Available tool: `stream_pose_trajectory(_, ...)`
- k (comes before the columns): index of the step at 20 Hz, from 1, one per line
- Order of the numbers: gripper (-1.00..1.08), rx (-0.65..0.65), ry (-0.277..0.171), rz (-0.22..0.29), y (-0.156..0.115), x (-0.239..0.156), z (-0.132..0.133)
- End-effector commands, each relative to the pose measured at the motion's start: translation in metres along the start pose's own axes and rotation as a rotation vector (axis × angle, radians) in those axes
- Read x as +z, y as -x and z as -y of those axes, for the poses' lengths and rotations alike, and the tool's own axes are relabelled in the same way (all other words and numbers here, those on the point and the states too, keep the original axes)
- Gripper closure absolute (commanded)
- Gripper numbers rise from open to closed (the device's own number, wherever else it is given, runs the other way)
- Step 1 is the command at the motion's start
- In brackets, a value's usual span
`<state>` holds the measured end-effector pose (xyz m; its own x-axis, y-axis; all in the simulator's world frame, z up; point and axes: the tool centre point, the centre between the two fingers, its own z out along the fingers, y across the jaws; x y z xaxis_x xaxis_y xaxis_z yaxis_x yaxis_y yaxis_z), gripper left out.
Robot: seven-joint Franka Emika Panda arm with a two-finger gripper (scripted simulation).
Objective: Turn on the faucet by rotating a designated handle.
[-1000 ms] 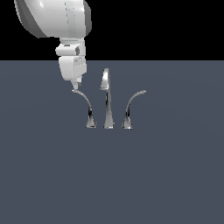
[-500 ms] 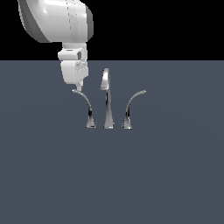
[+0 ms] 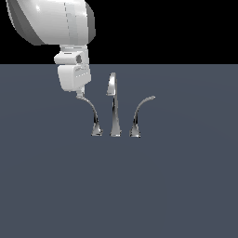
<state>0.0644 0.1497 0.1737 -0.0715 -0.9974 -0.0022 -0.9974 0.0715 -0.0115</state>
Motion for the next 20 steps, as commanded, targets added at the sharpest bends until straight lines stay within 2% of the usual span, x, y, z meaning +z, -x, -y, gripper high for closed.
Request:
stream_pose_trajectory(1, 1.08, -0.006, 0.011, -0.002, 0.006, 0.002, -0.014)
stream_pose_trajectory(3, 1.08, -0.006, 0.011, -0.002, 0.008, 0.002, -0.017)
stream_pose_trajectory(4, 1.08, 0.005, -0.004, 0.0, 0.001, -0.001, -0.006)
stream_pose_trajectory(20, 1.08, -0.004, 0.009, -0.002, -0.01, 0.002, -0.054)
